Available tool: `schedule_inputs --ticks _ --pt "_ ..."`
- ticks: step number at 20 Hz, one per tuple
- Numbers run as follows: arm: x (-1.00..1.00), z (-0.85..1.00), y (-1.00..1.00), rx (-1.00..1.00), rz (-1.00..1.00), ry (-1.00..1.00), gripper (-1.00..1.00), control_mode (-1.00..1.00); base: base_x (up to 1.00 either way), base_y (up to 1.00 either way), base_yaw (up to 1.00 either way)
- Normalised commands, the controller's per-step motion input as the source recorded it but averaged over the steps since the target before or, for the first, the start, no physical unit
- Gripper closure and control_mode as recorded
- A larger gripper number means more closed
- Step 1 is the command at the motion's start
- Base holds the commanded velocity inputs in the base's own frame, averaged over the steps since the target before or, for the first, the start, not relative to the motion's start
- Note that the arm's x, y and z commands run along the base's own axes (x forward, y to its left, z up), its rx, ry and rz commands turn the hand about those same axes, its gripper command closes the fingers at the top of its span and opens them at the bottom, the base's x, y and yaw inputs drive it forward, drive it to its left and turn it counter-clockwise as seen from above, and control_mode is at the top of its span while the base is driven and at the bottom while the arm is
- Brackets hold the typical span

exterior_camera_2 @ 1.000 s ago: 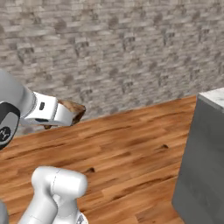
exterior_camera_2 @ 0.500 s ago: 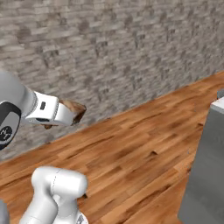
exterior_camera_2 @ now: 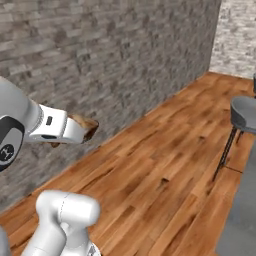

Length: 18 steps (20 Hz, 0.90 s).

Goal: Gather the lime and eggplant from the fridge and place them on a tray on the dining counter. Then gather the chicken drumsticks from the fridge and place them on the other tray.

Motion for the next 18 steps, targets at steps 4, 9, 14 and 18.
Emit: schedule_inputs --ticks 4,9,14,18 --pt "0.0 0.0 0.0 0.0 0.0 0.0 1.0 1.0 0.83 0.74 -0.48" --pt "0.0 0.0 0.0 0.0 0.0 0.0 1.0 1.0 0.86 0.73 -0.48" --pt "0.0 0.0 0.0 0.0 0.0 0.0 1.0 1.0 0.89 0.73 -0.49" --pt "0.0 0.0 0.0 0.0 0.0 0.0 1.0 1.0 0.99 0.64 -0.44"
